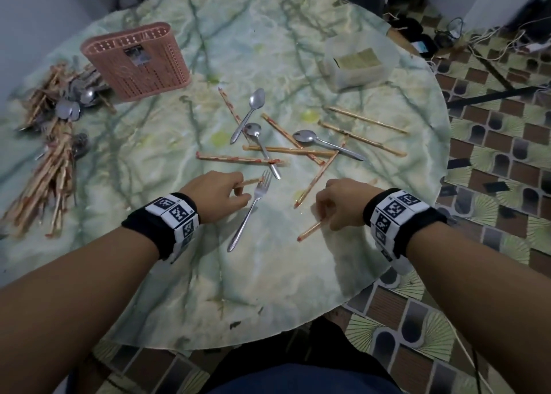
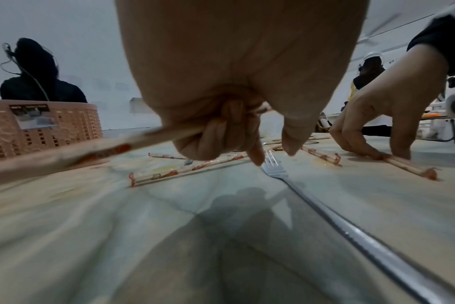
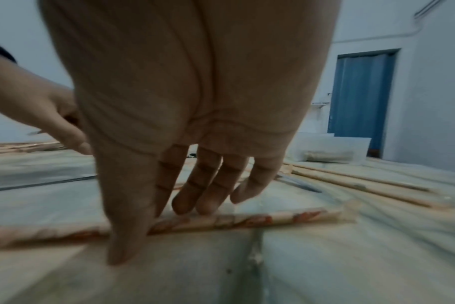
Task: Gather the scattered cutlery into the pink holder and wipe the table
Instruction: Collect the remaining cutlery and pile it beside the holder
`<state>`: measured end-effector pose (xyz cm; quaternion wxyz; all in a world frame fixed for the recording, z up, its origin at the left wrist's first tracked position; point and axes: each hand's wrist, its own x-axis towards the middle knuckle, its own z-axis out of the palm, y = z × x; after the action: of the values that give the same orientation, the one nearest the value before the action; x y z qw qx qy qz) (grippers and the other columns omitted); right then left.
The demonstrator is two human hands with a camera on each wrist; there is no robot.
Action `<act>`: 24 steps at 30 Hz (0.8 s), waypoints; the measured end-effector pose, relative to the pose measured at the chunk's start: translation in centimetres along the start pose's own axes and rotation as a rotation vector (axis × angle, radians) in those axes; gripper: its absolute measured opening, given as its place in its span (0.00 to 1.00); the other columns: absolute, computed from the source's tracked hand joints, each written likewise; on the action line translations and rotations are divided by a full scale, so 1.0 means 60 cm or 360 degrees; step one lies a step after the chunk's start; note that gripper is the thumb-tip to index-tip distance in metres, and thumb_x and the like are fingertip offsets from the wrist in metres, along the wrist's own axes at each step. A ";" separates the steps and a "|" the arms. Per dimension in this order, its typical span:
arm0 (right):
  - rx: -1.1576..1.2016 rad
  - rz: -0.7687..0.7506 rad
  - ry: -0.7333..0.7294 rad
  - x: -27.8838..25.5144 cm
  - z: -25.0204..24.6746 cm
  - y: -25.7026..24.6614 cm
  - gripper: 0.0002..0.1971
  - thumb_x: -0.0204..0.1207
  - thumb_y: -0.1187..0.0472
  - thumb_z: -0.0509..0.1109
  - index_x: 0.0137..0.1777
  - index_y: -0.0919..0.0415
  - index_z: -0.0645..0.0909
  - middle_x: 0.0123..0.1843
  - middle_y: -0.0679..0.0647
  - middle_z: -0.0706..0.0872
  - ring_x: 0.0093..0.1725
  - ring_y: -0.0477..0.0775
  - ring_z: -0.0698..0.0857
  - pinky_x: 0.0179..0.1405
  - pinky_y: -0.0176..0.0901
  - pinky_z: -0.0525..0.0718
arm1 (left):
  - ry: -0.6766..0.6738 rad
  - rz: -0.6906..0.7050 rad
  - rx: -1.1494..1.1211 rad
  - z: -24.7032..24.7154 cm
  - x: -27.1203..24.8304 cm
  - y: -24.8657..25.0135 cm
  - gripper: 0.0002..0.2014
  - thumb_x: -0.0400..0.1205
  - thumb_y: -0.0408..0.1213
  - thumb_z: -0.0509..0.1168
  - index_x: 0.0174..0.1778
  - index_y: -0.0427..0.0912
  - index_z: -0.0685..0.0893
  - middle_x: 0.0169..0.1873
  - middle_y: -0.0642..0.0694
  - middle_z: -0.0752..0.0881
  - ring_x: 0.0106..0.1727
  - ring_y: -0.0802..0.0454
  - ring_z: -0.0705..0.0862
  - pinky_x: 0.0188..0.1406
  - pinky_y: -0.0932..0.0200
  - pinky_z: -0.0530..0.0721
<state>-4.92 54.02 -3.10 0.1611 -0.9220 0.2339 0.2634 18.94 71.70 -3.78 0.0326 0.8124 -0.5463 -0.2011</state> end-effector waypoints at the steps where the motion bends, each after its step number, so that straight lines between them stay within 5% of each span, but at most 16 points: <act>1: -0.0010 -0.0037 0.0005 0.005 -0.002 0.001 0.08 0.70 0.53 0.81 0.47 0.44 0.85 0.46 0.41 0.79 0.51 0.51 0.82 0.49 0.46 0.84 | -0.0021 -0.0057 0.0040 0.001 0.000 0.008 0.13 0.81 0.58 0.65 0.43 0.53 0.78 0.32 0.50 0.81 0.36 0.47 0.81 0.34 0.53 0.73; 5: -0.0023 -0.0281 0.0058 0.022 -0.010 -0.004 0.04 0.78 0.51 0.73 0.47 0.49 0.86 0.46 0.46 0.86 0.48 0.53 0.84 0.48 0.46 0.83 | -0.0078 -0.0337 0.0125 0.019 -0.001 0.028 0.18 0.80 0.59 0.66 0.48 0.46 0.78 0.41 0.45 0.85 0.43 0.43 0.83 0.41 0.51 0.81; 11: 0.0289 -0.0566 0.0337 0.029 -0.008 -0.005 0.04 0.86 0.57 0.60 0.53 0.54 0.67 0.38 0.49 0.79 0.37 0.56 0.77 0.36 0.49 0.72 | 0.0081 -0.0651 -0.0145 0.043 -0.017 0.054 0.17 0.85 0.54 0.65 0.51 0.41 0.84 0.45 0.41 0.88 0.48 0.39 0.85 0.41 0.52 0.77; 16: -0.0012 -0.0439 0.0486 0.059 -0.011 0.023 0.16 0.81 0.59 0.64 0.69 0.54 0.73 0.61 0.54 0.80 0.55 0.62 0.84 0.50 0.57 0.85 | 0.0144 -0.0800 -0.0314 0.066 -0.038 0.069 0.16 0.80 0.53 0.71 0.52 0.45 0.82 0.46 0.45 0.86 0.49 0.42 0.84 0.49 0.50 0.83; 19: -0.0201 -0.0329 0.0413 0.077 -0.015 0.029 0.11 0.83 0.59 0.65 0.64 0.51 0.79 0.60 0.54 0.76 0.50 0.62 0.84 0.49 0.56 0.87 | 0.0173 -0.0768 -0.0304 0.071 -0.033 0.072 0.09 0.84 0.42 0.68 0.50 0.39 0.85 0.48 0.39 0.88 0.50 0.38 0.85 0.48 0.50 0.83; 24: -0.0221 -0.0547 0.0451 0.086 -0.025 0.017 0.07 0.84 0.51 0.67 0.56 0.49 0.85 0.58 0.51 0.77 0.50 0.60 0.84 0.48 0.55 0.87 | 0.0208 -0.0693 -0.0378 0.065 -0.036 0.058 0.08 0.85 0.42 0.61 0.46 0.41 0.77 0.46 0.38 0.79 0.39 0.39 0.82 0.34 0.51 0.76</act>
<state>-0.97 50.75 -4.94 0.1053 -0.9849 0.0750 0.1155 13.80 72.88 -5.79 0.1191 0.9126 -0.3279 -0.2132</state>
